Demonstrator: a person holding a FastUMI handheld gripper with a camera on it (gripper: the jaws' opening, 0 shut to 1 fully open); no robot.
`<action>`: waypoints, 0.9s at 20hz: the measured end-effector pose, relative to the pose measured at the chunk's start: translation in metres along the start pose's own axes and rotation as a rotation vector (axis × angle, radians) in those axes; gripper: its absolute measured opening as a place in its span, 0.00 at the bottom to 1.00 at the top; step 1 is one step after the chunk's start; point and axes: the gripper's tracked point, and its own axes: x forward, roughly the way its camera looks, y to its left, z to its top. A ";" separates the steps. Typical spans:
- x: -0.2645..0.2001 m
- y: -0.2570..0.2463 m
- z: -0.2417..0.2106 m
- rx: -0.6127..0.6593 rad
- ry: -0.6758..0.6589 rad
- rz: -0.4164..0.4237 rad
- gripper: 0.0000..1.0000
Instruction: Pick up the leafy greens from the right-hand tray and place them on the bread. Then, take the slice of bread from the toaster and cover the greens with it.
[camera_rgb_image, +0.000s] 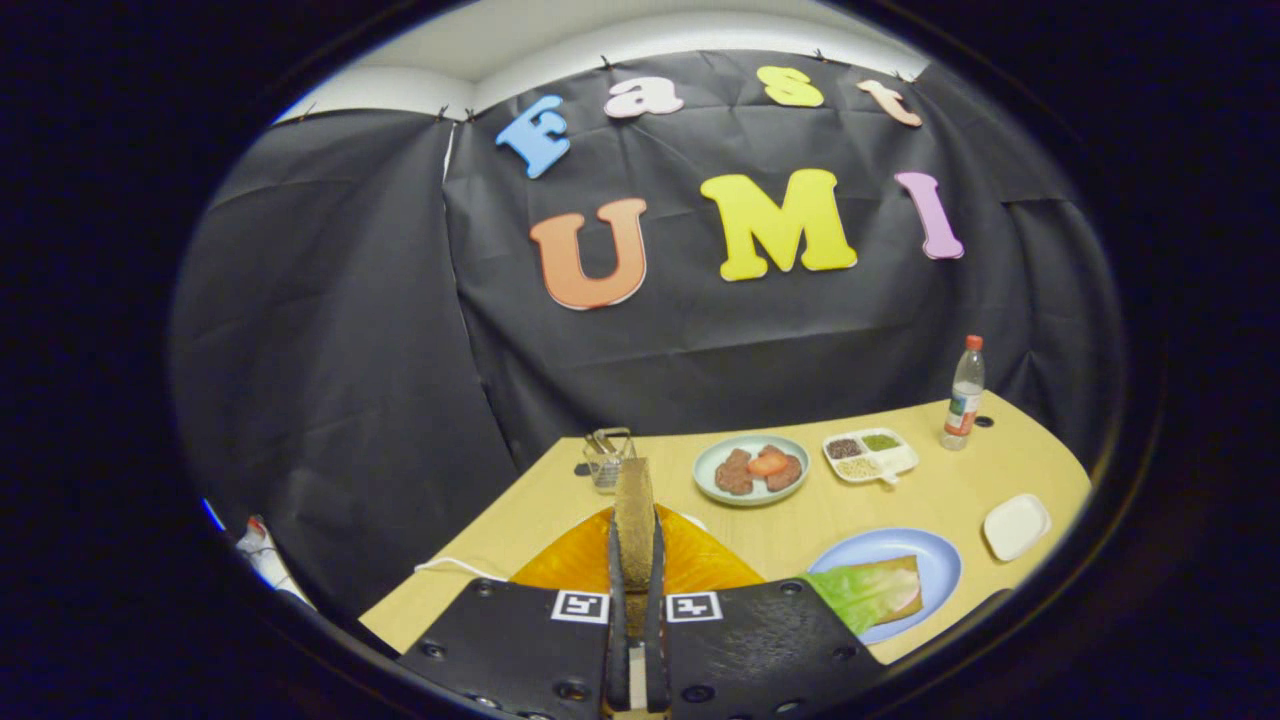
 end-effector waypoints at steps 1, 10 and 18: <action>-0.008 -0.002 0.013 0.011 -0.023 0.011 0.06; -0.058 -0.062 0.057 0.033 -0.118 -0.002 0.06; -0.030 -0.161 -0.007 0.046 -0.014 -0.123 0.06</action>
